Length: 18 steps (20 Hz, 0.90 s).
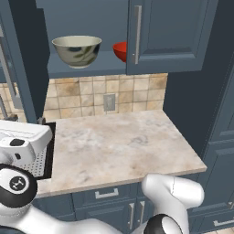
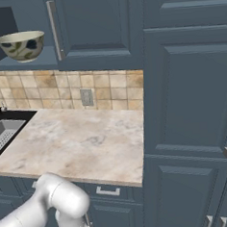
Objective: Open the cabinet. Pick the bowls from the counter and place them in the cabinet. Then close the cabinet.
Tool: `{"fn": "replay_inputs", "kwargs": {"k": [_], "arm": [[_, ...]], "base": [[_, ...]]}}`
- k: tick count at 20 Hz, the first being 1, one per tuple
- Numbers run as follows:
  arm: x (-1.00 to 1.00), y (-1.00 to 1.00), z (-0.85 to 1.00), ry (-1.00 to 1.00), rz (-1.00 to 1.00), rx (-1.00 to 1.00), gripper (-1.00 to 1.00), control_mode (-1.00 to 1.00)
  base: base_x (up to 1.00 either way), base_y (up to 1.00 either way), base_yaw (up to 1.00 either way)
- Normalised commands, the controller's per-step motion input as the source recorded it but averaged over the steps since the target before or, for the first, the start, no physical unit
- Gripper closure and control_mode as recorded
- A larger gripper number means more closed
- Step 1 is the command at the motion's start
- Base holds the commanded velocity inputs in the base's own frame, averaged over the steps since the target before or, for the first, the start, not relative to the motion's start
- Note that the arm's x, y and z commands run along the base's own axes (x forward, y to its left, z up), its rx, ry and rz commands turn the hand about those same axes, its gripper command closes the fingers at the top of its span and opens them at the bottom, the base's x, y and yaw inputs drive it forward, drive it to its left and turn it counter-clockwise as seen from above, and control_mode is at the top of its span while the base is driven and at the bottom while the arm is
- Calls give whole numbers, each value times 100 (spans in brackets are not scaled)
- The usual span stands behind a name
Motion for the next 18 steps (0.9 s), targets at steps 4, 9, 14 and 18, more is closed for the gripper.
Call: {"fn": "replay_inputs", "kwargs": {"k": [4,9,14,18], "arm": [[30,3,0,0,0,-2,-100,-100],[18,-38,0,0,0,0,-100,-100],[44,-54,0,0,0,1,-100,-100],[58,-57,0,0,0,1,-100,-100]], "base": [[0,0,0],[0,0,0],[0,0,0],[0,0,0]]}}
